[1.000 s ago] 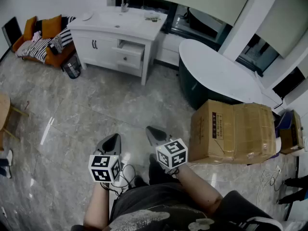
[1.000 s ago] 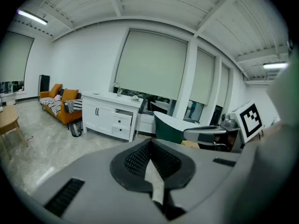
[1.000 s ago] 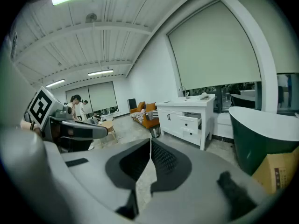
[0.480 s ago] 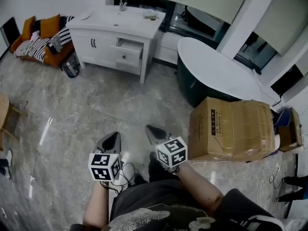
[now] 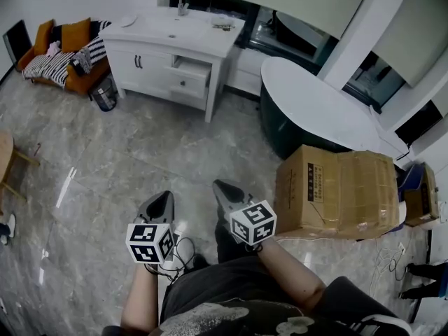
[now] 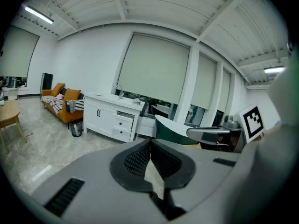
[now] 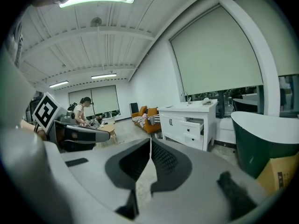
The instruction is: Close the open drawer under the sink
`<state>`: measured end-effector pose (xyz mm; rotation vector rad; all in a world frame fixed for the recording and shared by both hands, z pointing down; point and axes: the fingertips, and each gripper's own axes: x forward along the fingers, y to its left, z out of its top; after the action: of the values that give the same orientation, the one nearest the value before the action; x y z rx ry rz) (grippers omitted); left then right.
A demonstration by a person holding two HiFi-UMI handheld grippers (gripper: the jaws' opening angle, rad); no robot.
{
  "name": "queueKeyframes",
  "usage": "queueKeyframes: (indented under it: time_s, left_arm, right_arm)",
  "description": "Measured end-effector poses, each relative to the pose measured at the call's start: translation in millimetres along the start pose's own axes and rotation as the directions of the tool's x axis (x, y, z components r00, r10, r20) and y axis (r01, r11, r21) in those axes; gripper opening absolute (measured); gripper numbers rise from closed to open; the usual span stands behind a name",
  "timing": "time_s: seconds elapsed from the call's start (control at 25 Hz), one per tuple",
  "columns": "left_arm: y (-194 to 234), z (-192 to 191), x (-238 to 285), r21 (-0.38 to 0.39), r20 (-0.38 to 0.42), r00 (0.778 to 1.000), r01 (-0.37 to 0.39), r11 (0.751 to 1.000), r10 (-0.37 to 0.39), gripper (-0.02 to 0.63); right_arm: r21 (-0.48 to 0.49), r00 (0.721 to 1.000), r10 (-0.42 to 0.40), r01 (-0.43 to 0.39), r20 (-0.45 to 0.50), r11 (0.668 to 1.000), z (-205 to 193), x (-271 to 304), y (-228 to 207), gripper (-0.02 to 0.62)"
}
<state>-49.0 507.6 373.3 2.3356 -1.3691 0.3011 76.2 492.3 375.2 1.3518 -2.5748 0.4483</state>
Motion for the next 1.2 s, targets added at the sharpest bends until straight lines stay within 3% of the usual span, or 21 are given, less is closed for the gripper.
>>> queueKeyframes:
  time_s: [0.36,0.6,0.76,1.0,1.2]
  left_arm:
    - [25,3,45,-0.028,-0.029,0.998,-0.061,0.998,0.06,0.015]
    - [40,14,106,-0.012,-0.071,0.994,-0.078,0.997,0.077,0.015]
    - [54,35,149,-0.054,-0.079,0.991,-0.114,0.992,0.109,0.015]
    - [72,83,208,-0.063,-0.052,0.987,-0.158,0.985,0.155,0.015]
    - [71,97,247,-0.053,-0.067,0.983,-0.176,0.983,0.172,0.015]
  right_arm:
    - [0.048,0.998,0.03,-0.027,-0.049,0.998,-8,48,-47,0.029]
    - [0.084,0.995,0.048,-0.041,-0.084,0.996,-7,97,-106,0.029]
    - [0.094,0.994,0.065,-0.056,-0.091,0.994,12,132,-151,0.029]
    - [0.111,0.993,0.083,-0.074,-0.083,0.991,49,178,-210,0.029]
    - [0.148,0.99,0.11,-0.096,-0.086,0.984,53,202,-247,0.029]
